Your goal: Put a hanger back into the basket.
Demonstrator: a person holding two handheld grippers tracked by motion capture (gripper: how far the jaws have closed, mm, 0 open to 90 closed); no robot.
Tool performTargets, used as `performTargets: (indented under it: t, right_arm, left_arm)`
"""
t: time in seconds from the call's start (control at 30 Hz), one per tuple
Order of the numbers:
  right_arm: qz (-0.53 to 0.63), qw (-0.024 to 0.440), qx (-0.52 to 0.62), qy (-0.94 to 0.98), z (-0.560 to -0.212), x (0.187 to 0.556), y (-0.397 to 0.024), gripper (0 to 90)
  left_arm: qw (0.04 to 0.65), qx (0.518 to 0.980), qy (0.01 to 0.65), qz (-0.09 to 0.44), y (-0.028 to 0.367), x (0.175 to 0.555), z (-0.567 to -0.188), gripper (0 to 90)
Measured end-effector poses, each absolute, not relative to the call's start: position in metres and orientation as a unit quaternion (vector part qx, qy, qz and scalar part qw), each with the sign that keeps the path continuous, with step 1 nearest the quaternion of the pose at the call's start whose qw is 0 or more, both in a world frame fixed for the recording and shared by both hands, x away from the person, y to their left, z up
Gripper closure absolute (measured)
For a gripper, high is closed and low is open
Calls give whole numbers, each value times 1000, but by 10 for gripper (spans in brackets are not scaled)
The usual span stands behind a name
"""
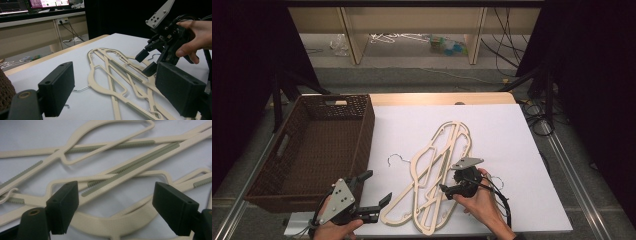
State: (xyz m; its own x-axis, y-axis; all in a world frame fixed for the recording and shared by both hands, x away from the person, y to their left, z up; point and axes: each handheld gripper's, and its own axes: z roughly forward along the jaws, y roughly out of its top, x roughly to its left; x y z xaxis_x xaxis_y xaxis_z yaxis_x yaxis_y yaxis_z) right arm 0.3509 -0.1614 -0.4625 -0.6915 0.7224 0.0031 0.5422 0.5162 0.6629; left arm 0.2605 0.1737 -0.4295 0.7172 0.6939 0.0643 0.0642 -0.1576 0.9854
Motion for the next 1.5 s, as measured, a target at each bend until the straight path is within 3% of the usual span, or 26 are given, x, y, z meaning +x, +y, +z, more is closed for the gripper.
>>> performTargets:
  t: [0.83,1.2,1.5]
  right_arm:
    - [269,92,389,876,-477,360,-132,309]
    - [277,76,425,859,-473,368,-146,558]
    - [276,70,436,853,-472,372,-152,632]
  left_arm:
    - [599,713,253,264,173,259,-428,157]
    - [603,713,246,260,171,258,-428,158]
    - [603,714,243,260,171,257,-428,158]
